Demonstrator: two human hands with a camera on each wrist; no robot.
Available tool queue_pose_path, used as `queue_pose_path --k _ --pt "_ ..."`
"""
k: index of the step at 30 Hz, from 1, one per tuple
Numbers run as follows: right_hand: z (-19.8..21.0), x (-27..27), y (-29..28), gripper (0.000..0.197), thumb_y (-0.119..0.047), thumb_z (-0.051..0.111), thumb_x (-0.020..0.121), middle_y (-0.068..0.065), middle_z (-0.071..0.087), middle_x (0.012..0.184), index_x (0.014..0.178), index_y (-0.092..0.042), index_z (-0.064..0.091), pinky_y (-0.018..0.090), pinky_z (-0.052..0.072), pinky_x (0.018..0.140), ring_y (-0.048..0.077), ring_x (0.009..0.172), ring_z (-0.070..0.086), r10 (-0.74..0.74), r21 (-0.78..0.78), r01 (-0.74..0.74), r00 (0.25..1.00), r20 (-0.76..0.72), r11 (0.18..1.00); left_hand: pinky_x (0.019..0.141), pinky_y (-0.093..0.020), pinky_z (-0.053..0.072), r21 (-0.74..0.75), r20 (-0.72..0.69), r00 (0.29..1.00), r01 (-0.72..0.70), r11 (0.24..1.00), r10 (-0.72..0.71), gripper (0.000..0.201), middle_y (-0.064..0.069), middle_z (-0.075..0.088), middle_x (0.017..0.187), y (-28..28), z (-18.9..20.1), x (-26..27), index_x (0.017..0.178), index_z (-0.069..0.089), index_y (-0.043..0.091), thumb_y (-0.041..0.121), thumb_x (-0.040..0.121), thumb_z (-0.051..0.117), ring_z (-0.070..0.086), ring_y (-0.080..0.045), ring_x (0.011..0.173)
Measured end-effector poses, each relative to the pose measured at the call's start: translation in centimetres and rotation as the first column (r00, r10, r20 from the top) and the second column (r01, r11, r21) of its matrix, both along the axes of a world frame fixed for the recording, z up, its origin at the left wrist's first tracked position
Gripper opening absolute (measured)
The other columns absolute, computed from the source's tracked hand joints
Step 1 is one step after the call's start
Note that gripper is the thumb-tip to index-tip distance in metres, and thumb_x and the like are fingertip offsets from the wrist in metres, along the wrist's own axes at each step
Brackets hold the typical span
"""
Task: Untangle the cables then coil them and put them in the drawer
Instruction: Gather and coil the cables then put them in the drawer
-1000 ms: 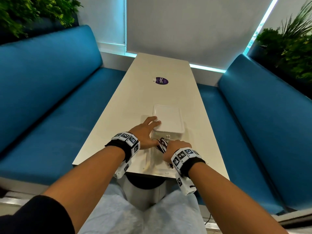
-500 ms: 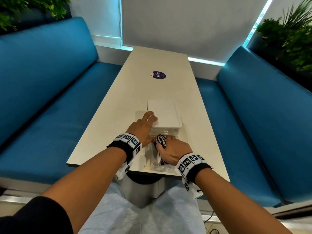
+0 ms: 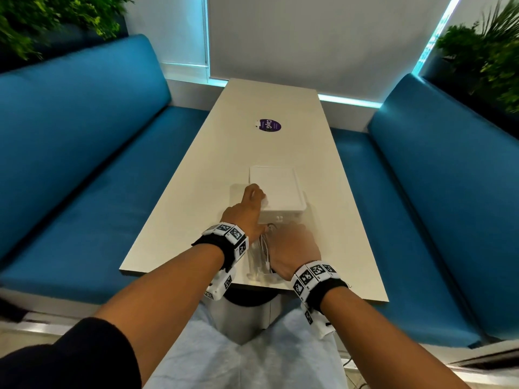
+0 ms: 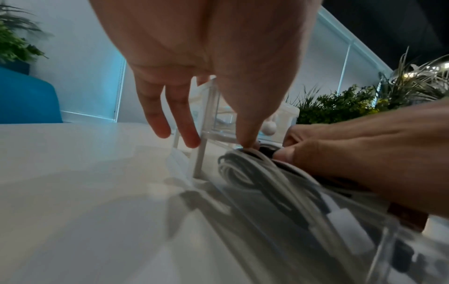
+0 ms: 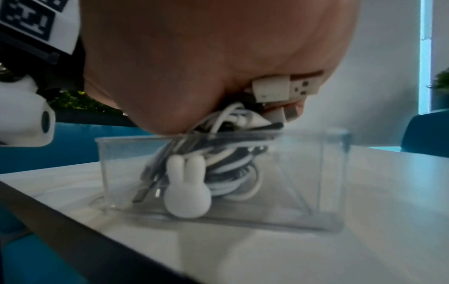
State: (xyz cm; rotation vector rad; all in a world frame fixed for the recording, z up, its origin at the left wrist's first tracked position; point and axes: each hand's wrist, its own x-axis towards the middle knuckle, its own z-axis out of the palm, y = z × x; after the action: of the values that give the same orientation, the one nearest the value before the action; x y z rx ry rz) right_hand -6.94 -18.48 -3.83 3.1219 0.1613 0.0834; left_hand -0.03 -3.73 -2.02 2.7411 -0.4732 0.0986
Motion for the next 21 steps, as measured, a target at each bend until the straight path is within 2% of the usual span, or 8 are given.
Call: queue_pose_path --k 3,5,8,10,12,14,17,21 --pt "0.2 0.2 -0.1 0.051 -0.042 0.024 0.097 0.014 0.055 0.112 0.114 -0.008 0.058 0.041 0.04 0.09 0.031 0.102 0.048 -0.019 0.097 0.019 1.0 -0.007 0.995 0.059 -0.041 0.054 0.027 0.024 0.999 -0.035 0.999 0.034 0.078 0.002 0.023 0.136 -0.5 -0.2 0.2 0.125 0.028 0.018 0.039 0.072 0.081 0.059 -0.028 0.065" --pt "0.6 0.6 -0.2 0.044 -0.032 0.028 0.097 0.017 0.057 0.114 0.112 -0.005 0.059 0.041 0.041 0.089 0.033 0.104 0.05 -0.019 0.105 0.024 0.999 -0.05 0.994 0.064 -0.042 0.052 0.038 0.026 0.998 -0.052 0.998 0.051 0.081 0.0 0.024 0.136 -0.8 -0.2 0.3 0.126 0.029 0.017 0.04 0.07 0.082 0.06 -0.03 0.072" --pt "1.7 1.2 0.2 0.039 -0.023 0.033 0.096 0.018 0.054 0.121 0.118 -0.005 0.059 0.043 0.044 0.091 0.035 0.11 0.05 0.0 0.051 0.01 0.979 -0.203 0.999 0.076 -0.044 0.05 0.078 0.024 0.999 -0.051 0.996 0.049 0.101 0.0 0.018 0.155 -1.1 -0.7 0.7 0.144 0.017 0.014 0.039 0.071 0.082 0.063 -0.033 0.09" --pt "2.2 1.6 0.4 0.037 -0.02 0.037 0.095 0.016 0.05 0.125 0.124 -0.008 0.058 0.043 0.047 0.089 0.034 0.111 0.053 -0.025 0.018 0.03 0.962 -0.271 0.999 0.082 -0.043 0.049 0.07 0.011 0.999 -0.044 0.997 0.043 0.108 -0.003 0.03 0.155 -1.1 -0.6 0.8 0.15 0.009 0.013 0.038 0.072 0.08 0.064 -0.034 0.095" --pt "2.6 2.0 0.6 0.036 -0.018 0.04 0.096 0.015 0.051 0.125 0.125 -0.009 0.058 0.042 0.048 0.088 0.033 0.109 0.058 -0.053 0.004 0.056 0.956 -0.287 0.998 0.082 -0.042 0.048 0.055 0.009 0.999 -0.037 0.998 0.036 0.105 -0.004 0.042 0.145 -1.1 -0.3 0.8 0.149 0.013 0.012 0.041 0.072 0.079 0.064 -0.034 0.092" --pt "2.8 2.4 0.9 0.035 -0.017 0.039 0.098 0.015 0.056 0.124 0.124 -0.01 0.06 0.04 0.048 0.086 0.033 0.108 0.059 -0.068 0.001 0.071 0.958 -0.277 0.997 0.079 -0.041 0.048 0.041 0.02 1.0 -0.021 0.999 0.02 0.099 -0.003 0.044 0.139 -0.9 -0.1 0.9 0.144 0.018 0.014 0.043 0.071 0.079 0.064 -0.034 0.088" --pt "2.9 2.9 1.3 0.033 -0.015 0.038 0.099 0.015 0.061 0.119 0.12 -0.009 0.063 0.036 0.047 0.08 0.032 0.106 0.061 -0.071 -0.003 0.073 0.964 -0.255 0.997 0.082 -0.043 0.048 -0.016 0.007 1.0 -0.02 1.0 0.02 0.09 0.0 0.044 0.137 -0.6 -0.1 1.0 0.141 0.02 0.018 0.044 0.074 0.074 0.063 -0.032 0.094" --pt "2.3 2.7 1.1 0.034 -0.017 0.038 0.1 0.018 0.054 0.122 0.122 -0.005 0.06 0.039 0.048 0.083 0.034 0.104 0.06 -0.079 0.018 0.086 0.967 -0.244 0.996 0.082 -0.042 0.042 0.096 0.066 0.994 -0.088 0.991 0.082 0.091 -0.002 0.041 0.132 -1.1 -0.2 0.7 0.139 0.024 0.016 0.051 0.072 0.074 0.061 -0.032 0.09"
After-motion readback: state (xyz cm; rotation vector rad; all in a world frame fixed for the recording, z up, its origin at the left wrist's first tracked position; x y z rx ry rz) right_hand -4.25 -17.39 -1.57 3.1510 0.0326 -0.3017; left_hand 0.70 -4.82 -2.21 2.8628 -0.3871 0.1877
